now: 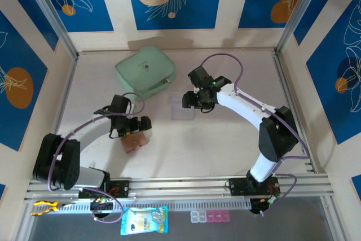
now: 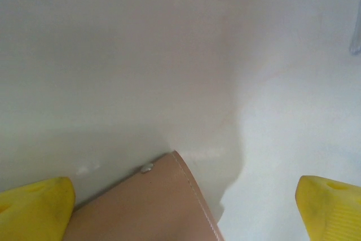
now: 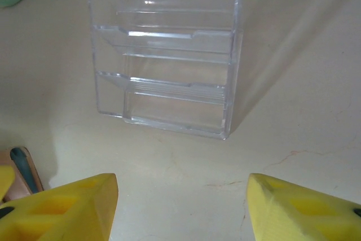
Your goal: Take the credit cards out of the card holder
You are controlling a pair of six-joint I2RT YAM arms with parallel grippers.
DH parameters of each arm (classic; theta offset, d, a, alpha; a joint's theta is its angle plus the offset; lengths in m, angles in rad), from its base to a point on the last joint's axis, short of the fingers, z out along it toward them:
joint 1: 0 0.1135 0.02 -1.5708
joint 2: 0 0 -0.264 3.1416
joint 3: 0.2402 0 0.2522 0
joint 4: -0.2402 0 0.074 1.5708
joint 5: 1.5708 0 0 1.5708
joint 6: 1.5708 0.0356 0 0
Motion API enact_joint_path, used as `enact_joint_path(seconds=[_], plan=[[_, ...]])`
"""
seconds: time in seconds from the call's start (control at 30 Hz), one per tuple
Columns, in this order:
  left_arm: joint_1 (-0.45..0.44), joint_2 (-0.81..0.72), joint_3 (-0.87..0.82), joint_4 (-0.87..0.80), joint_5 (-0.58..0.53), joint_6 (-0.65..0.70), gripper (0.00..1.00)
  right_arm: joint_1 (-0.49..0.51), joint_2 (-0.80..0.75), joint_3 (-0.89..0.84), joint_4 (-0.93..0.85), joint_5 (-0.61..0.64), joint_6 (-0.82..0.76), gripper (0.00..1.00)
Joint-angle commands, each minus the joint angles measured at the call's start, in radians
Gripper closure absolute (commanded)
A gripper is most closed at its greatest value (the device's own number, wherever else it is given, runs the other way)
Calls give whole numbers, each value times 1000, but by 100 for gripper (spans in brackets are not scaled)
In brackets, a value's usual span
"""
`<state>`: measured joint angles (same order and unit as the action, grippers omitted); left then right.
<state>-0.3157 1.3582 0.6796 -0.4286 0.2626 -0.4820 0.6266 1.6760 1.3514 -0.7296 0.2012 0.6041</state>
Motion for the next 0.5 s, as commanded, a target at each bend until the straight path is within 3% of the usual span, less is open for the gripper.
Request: enact_joint_path(seconds=[0.0, 0.47], plan=[[-58, -47, -34, -72, -52, -50, 0, 14, -27, -19, -15, 8, 14, 37], [-346, -125, -26, -258, -265, -167, 2, 28, -36, -29, -32, 3, 17, 37]])
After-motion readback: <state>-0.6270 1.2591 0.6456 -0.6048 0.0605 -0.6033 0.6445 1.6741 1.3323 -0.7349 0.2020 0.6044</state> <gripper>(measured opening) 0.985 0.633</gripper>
